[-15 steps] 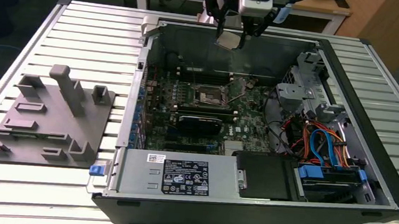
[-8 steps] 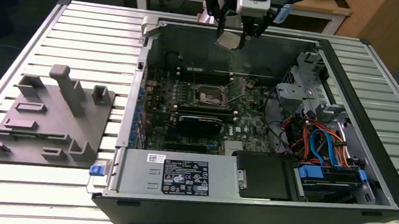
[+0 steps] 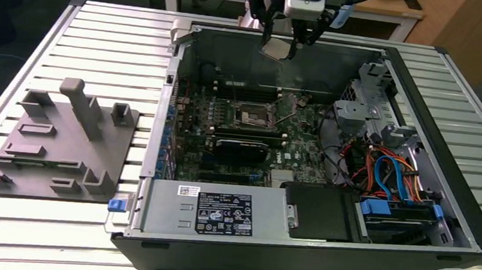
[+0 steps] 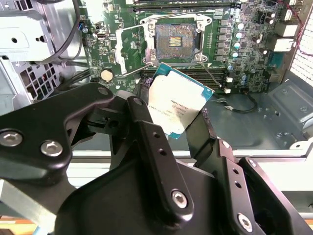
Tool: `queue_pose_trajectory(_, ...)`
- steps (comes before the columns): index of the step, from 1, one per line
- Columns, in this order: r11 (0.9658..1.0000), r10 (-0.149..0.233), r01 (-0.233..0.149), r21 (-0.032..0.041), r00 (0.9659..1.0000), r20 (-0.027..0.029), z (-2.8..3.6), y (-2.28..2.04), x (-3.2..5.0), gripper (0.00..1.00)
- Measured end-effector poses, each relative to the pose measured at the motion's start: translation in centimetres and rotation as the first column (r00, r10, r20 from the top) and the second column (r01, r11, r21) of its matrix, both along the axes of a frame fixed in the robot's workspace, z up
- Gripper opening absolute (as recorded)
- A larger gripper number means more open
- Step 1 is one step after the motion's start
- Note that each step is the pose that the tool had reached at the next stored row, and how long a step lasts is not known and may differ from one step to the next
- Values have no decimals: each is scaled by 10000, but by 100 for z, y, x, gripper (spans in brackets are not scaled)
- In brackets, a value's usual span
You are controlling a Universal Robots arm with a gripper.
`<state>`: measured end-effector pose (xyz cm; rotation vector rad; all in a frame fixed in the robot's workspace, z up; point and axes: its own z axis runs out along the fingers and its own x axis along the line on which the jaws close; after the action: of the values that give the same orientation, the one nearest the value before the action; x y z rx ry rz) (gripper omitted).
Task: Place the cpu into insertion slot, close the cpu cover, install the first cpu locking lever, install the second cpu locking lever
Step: 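Place the cpu into insertion slot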
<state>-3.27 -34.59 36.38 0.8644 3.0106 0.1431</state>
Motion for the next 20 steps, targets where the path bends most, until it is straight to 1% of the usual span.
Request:
queue_pose_trajectory(8, 10000, -65, 65, 0, 10000, 0, 0, 0, 0, 54)
queue_pose_trajectory(20, 9995, -310, 310, 0, 9995, 0, 0, 0, 0, 54)
